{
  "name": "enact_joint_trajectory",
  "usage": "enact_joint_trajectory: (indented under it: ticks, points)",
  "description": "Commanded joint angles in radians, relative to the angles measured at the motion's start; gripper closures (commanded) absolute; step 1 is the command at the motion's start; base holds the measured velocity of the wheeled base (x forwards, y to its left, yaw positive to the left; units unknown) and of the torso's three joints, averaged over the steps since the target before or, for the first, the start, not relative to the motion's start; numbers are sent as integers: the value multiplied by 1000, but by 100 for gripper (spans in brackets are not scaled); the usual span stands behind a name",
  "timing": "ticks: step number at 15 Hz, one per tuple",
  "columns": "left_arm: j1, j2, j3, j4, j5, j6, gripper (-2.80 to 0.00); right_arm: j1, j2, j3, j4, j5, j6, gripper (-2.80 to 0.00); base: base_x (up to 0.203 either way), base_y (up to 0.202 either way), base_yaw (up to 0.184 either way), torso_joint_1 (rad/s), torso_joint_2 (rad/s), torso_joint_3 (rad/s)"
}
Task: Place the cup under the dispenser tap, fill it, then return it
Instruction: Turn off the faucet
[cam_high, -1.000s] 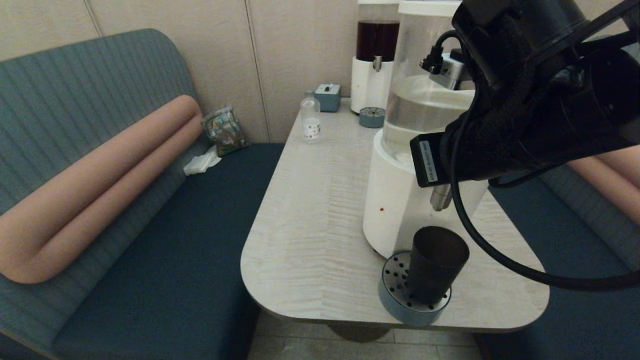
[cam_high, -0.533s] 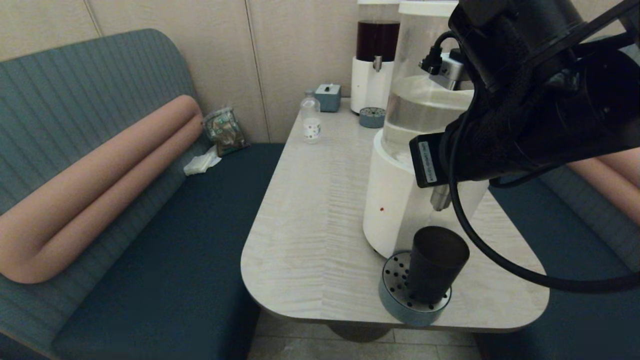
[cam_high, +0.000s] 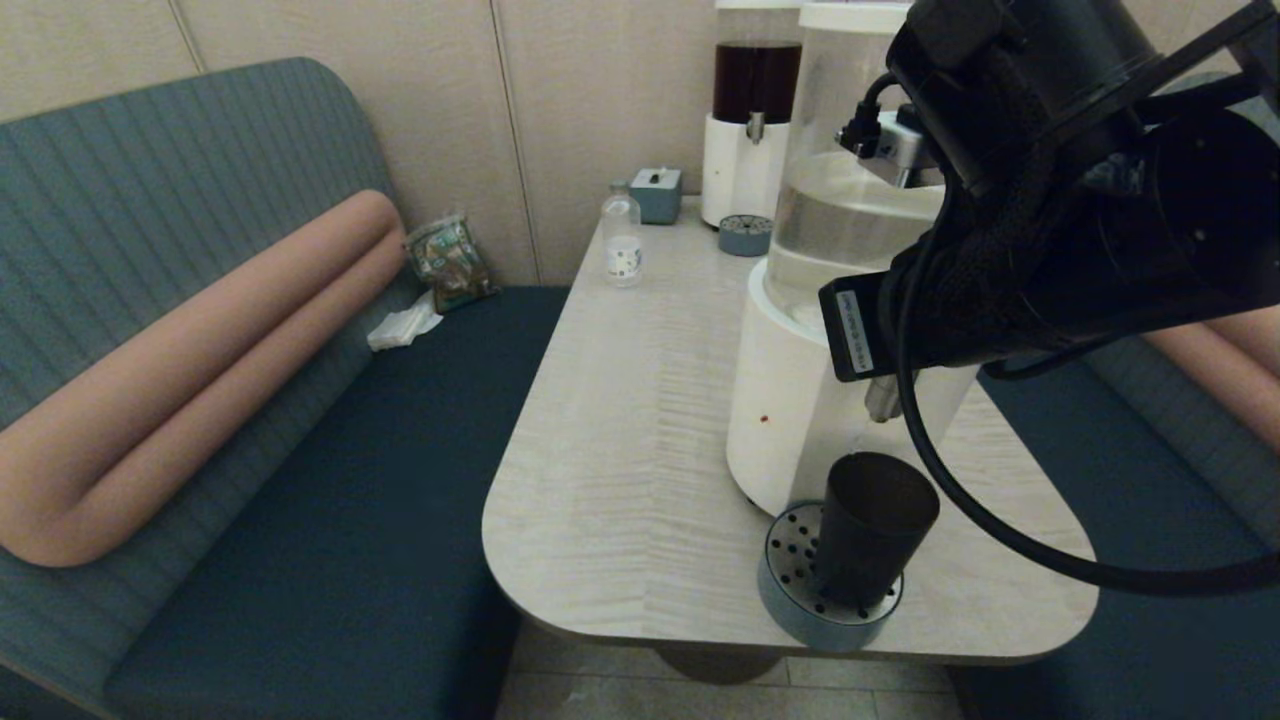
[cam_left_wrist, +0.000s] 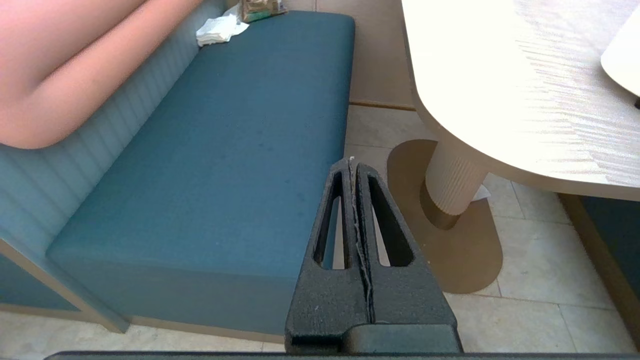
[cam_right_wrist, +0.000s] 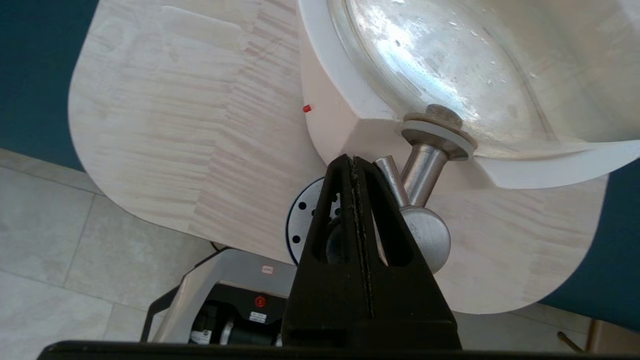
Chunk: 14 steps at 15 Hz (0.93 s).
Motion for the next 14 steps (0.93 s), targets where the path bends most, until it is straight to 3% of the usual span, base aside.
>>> enact_joint_trajectory:
  ticks: [1,14]
  points:
    - [0,0,0,0,0,-1,0,0,1,2,7,-7,3,0,0,0,0,0,0,0]
    - [0,0,0,0,0,-1,0,0,13,0,5,-57,2,0,0,0,0,0,0,0]
